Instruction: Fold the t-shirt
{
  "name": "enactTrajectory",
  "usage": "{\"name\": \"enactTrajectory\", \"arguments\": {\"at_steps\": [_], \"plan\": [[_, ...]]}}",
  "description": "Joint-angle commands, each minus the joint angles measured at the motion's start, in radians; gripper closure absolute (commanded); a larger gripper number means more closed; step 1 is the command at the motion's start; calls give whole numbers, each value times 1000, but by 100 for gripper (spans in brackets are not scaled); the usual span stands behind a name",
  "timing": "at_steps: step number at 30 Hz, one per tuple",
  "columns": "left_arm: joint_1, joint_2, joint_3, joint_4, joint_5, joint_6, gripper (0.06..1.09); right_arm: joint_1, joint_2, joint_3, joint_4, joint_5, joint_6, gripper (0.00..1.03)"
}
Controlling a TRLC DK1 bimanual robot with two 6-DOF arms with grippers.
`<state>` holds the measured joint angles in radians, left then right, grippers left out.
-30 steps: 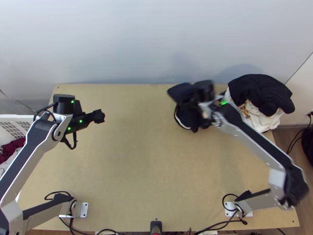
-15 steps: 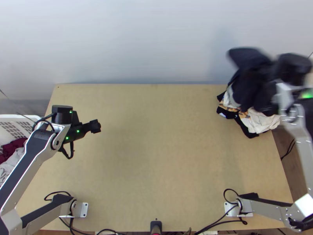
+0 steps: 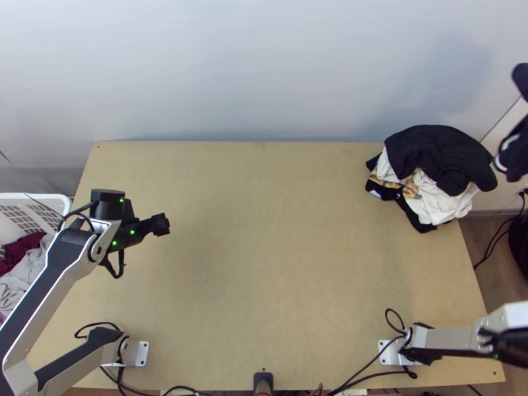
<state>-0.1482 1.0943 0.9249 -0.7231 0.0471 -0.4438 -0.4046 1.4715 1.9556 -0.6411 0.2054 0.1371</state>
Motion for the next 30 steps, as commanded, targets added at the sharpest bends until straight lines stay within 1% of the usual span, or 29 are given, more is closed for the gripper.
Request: {"name": "enactTrajectory", "arguments": {"at_steps": [1,5,7,9,12,16,21,23,25,27,28,29,30], "plan": [[1,-17,-37,1,0,-1,10,-108,173,54,35,-75,1,100],[19,-36,-38,-9,-3,5,10,-7,260,-15,73,-74,-1,100],[39,-50,-38,-16,-3,17,10,44,294,-70,104,-74,9,100],[65,-59,-38,-24,-1,33,10,104,322,-115,104,-74,27,100],[96,-76,-38,-33,-1,48,10,202,322,-179,104,-74,71,100],[133,-94,-38,-44,-1,66,10,308,256,-277,104,-72,105,100],[145,-105,-55,-47,0,73,10,349,202,-406,104,-72,105,100],[141,-105,-58,-44,2,70,10,349,188,-460,104,-72,101,100],[131,-103,-57,-41,4,63,10,345,177,-503,106,-70,76,100],[122,-105,-54,-39,2,59,10,337,154,-544,109,-72,76,100],[121,-106,-49,-39,4,57,10,331,136,-558,109,-74,78,95],[119,-108,-44,-39,4,56,10,331,112,-574,112,-74,81,81],[116,-109,-40,-39,4,56,10,329,81,-587,121,-74,87,64]]}}
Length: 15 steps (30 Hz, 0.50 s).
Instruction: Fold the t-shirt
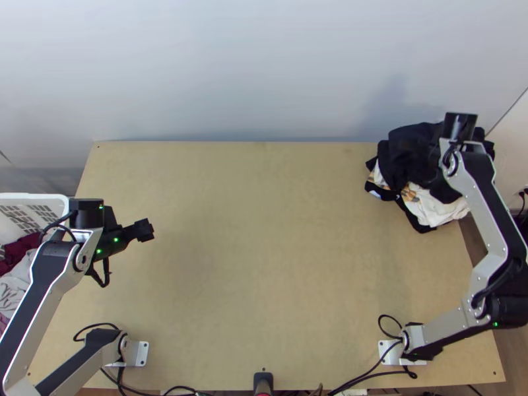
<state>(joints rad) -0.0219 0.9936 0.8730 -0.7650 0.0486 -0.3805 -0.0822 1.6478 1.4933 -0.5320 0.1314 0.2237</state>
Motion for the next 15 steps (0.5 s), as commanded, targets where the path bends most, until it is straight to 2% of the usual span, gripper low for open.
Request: {"name": "enactTrajectory", "arguments": {"at_steps": [1,3,6,7,11,15], "plan": [[-10,-12,17,3,2,-8,10,7,-118,-137,27,1,0,52],[-10,-13,24,1,2,-9,10,7,-154,-145,43,-3,0,26],[-12,-15,26,3,2,-9,10,-19,-166,-116,43,-46,-14,7],[-13,-15,24,3,2,-11,10,-33,-175,-103,40,-65,-24,4],[-16,-27,14,3,2,-21,10,-74,-223,-19,35,-122,-37,4],[-16,-47,-12,3,0,-31,10,-90,-184,140,35,-127,-66,4]]}}
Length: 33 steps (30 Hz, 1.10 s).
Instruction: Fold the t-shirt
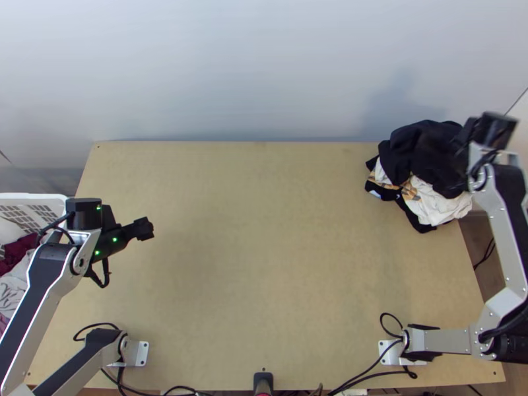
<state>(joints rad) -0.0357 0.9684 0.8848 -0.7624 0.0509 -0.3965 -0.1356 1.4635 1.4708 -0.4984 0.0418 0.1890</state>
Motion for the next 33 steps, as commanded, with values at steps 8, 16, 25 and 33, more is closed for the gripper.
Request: {"name": "enactTrajectory", "arguments": {"at_steps": [8,16,25,33], "plan": [[-7,-62,-23,-31,-2,-38,10,-42,327,507,4,-39,-13,4],[-16,-126,-20,-112,-11,-51,10,-58,489,253,69,-39,-6,4],[-36,-168,-37,-158,-13,-33,10,-35,310,-480,462,-37,-33,4],[-50,-204,-37,-152,-34,2,10,-58,176,-372,399,-37,-29,4]]}}
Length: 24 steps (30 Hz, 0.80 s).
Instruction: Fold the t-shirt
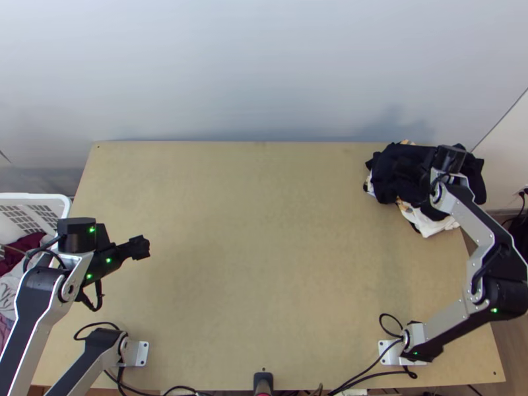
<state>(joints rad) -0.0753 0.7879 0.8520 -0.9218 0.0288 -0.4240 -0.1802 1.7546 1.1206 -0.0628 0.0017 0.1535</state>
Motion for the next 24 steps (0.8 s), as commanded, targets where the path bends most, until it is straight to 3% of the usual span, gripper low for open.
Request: {"name": "enactTrajectory", "arguments": {"at_steps": [1,5,9,16,19,21,24], "plan": [[-12,-22,-2,21,-12,44,10,-18,-153,1,-68,3,6,4],[-21,-21,41,66,-23,56,10,-18,-368,33,-98,3,11,4],[-50,-29,55,181,-178,100,10,-7,-509,87,-94,20,15,4],[-26,-96,-37,290,-199,119,10,79,-661,48,-196,41,-58,4],[-37,-167,-139,385,-297,120,10,156,-800,-154,-177,47,-57,4],[-47,-214,-238,495,-398,185,10,245,-929,-366,-51,130,-58,4],[-37,-299,-407,683,-425,292,10,393,-1031,-614,41,264,-63,4]]}}
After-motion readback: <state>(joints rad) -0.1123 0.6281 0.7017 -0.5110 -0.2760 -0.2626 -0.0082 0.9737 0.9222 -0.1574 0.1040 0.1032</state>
